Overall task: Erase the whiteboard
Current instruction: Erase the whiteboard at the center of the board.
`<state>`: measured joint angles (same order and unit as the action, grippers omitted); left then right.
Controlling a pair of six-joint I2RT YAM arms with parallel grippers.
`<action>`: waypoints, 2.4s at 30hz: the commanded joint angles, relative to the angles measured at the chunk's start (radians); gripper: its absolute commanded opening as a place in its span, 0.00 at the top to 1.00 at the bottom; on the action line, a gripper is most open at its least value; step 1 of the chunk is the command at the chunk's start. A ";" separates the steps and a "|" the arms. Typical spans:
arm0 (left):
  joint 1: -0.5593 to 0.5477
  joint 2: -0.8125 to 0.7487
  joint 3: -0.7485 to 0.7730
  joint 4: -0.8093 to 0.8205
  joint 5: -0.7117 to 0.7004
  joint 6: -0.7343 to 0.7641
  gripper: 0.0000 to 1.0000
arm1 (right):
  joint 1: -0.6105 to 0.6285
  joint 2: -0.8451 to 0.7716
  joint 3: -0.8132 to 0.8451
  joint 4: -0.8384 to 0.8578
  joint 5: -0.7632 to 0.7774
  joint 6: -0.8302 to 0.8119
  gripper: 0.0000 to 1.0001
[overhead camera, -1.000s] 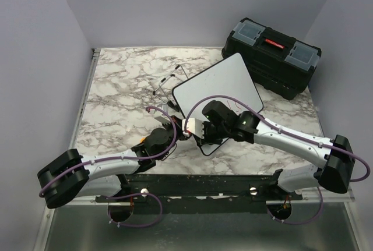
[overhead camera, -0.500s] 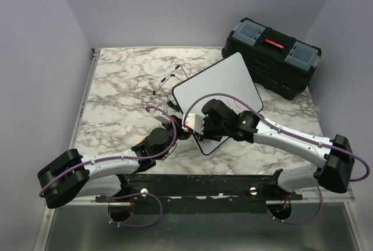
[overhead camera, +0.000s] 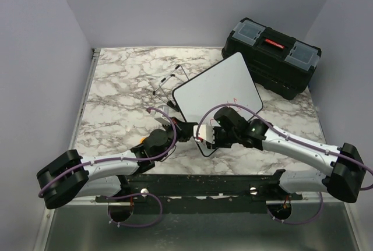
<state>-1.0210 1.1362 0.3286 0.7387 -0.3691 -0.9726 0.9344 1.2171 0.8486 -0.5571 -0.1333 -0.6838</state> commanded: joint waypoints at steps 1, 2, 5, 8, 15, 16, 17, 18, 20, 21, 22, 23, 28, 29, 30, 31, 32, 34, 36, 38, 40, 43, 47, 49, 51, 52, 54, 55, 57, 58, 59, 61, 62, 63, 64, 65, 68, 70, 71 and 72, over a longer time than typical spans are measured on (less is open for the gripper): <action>-0.014 -0.030 0.035 0.200 0.077 -0.029 1.00 | 0.019 0.059 0.070 -0.019 -0.211 0.001 0.99; -0.014 -0.031 0.035 0.199 0.078 -0.031 1.00 | 0.018 0.066 0.098 0.000 -0.209 0.018 0.99; -0.014 -0.031 0.037 0.191 0.079 -0.031 1.00 | 0.018 0.083 0.157 0.089 -0.106 0.101 0.99; -0.014 -0.032 0.041 0.183 0.083 -0.031 1.00 | 0.017 0.078 0.169 0.175 0.059 0.160 1.00; -0.013 -0.029 0.046 0.186 0.087 -0.025 1.00 | 0.000 -0.008 -0.007 0.151 0.142 0.077 0.99; -0.014 -0.029 0.047 0.187 0.087 -0.023 1.00 | 0.000 -0.018 -0.025 0.098 0.059 0.037 0.99; -0.013 -0.028 0.049 0.188 0.087 -0.022 1.00 | 0.000 -0.022 -0.040 0.034 -0.006 -0.014 0.99; -0.013 -0.025 0.051 0.190 0.089 -0.021 1.00 | 0.001 -0.021 -0.045 -0.023 -0.076 -0.055 0.99; -0.013 -0.023 0.052 0.194 0.088 -0.021 1.00 | 0.006 -0.002 -0.044 -0.099 -0.157 -0.088 0.99; -0.013 -0.021 0.051 0.195 0.087 -0.021 1.00 | 0.015 0.007 -0.042 -0.119 -0.178 -0.095 0.99; -0.013 -0.018 0.052 0.197 0.088 -0.024 1.00 | 0.028 0.018 -0.038 -0.131 -0.200 -0.105 0.99; -0.013 -0.016 0.049 0.200 0.087 -0.027 1.00 | 0.049 0.027 -0.036 -0.133 -0.211 -0.105 0.99; -0.013 -0.015 0.048 0.199 0.082 -0.042 1.00 | 0.113 0.074 0.015 -0.087 -0.213 -0.068 0.99; -0.012 -0.016 0.047 0.198 0.082 -0.043 1.00 | 0.112 0.080 0.039 -0.065 -0.179 -0.037 0.99; -0.012 -0.018 0.045 0.198 0.084 -0.044 1.00 | 0.111 0.082 0.060 -0.040 -0.146 -0.008 0.99; -0.013 -0.018 0.043 0.199 0.082 -0.046 1.00 | 0.108 0.083 0.083 -0.021 -0.103 0.019 0.99; -0.012 -0.019 0.040 0.201 0.082 -0.047 1.00 | 0.094 0.080 0.101 -0.010 -0.086 0.034 0.99; -0.013 -0.021 0.038 0.203 0.083 -0.047 1.00 | 0.045 0.076 0.138 -0.002 -0.082 0.057 0.99; -0.013 -0.020 0.035 0.207 0.087 -0.048 1.00 | 0.001 0.057 0.147 0.023 -0.074 0.072 0.99; -0.013 -0.015 0.034 0.215 0.092 -0.049 1.00 | -0.026 0.037 0.133 0.057 -0.040 0.080 0.99; -0.013 -0.010 0.033 0.226 0.098 -0.050 1.00 | -0.040 0.033 0.113 0.084 -0.011 0.091 0.99; -0.013 -0.007 0.031 0.240 0.101 -0.051 1.00 | -0.041 0.048 0.076 0.077 0.006 0.080 0.99; -0.012 -0.009 0.022 0.252 0.103 -0.051 1.00 | -0.039 0.055 0.044 -0.047 -0.179 -0.034 1.00; -0.013 -0.006 0.018 0.260 0.101 -0.052 1.00 | -0.014 0.072 0.047 -0.139 -0.277 -0.083 0.99; -0.013 -0.005 0.018 0.261 0.100 -0.051 1.00 | 0.030 0.090 0.033 -0.170 -0.309 -0.096 0.99; -0.013 -0.004 0.020 0.262 0.101 -0.051 1.00 | 0.042 0.102 0.030 -0.175 -0.318 -0.101 0.99; -0.013 -0.003 0.022 0.261 0.105 -0.048 1.00 | 0.046 0.117 0.040 -0.171 -0.322 -0.102 0.99; -0.013 -0.004 0.024 0.259 0.105 -0.048 1.00 | 0.045 0.119 0.051 -0.158 -0.308 -0.097 0.99; -0.013 -0.006 0.023 0.256 0.107 -0.048 1.00 | 0.044 0.118 0.086 -0.093 -0.240 -0.036 0.99; -0.013 -0.008 0.023 0.255 0.108 -0.048 1.00 | 0.040 0.108 0.103 -0.050 -0.202 -0.007 0.99; -0.013 -0.011 0.023 0.251 0.106 -0.048 1.00 | 0.032 0.097 0.116 0.007 -0.160 0.031 0.99; -0.013 -0.018 0.023 0.242 0.106 -0.046 1.00 | -0.024 0.074 0.155 0.083 -0.151 0.074 0.99; -0.013 -0.024 0.022 0.236 0.105 -0.045 1.00 | -0.068 0.071 0.175 0.109 -0.153 0.098 0.99; -0.013 -0.025 0.021 0.233 0.105 -0.044 1.00 | -0.113 0.073 0.195 0.134 -0.156 0.115 0.99; -0.013 -0.027 0.021 0.232 0.107 -0.043 1.00 | -0.143 0.078 0.207 0.152 -0.147 0.132 0.99; -0.013 -0.029 0.020 0.232 0.108 -0.043 1.00 | -0.168 0.085 0.215 0.167 -0.113 0.146 0.99; -0.013 -0.030 0.028 0.230 0.116 -0.039 1.00 | -0.209 0.118 0.199 0.176 -0.045 0.163 0.99; -0.013 -0.029 0.029 0.231 0.120 -0.035 1.00 | -0.218 0.131 0.165 0.142 -0.063 0.142 0.99; -0.013 -0.029 0.031 0.234 0.121 -0.034 1.00 | -0.218 0.129 0.135 0.121 -0.103 0.113 0.99; -0.013 -0.026 0.031 0.237 0.123 -0.032 1.00 | -0.219 0.123 0.108 0.096 -0.155 0.072 0.99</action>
<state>-1.0164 1.1450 0.3126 0.8131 -0.3313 -1.0035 0.7151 1.3151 1.0378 -0.4446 -0.2615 -0.5587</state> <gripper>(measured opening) 0.045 0.111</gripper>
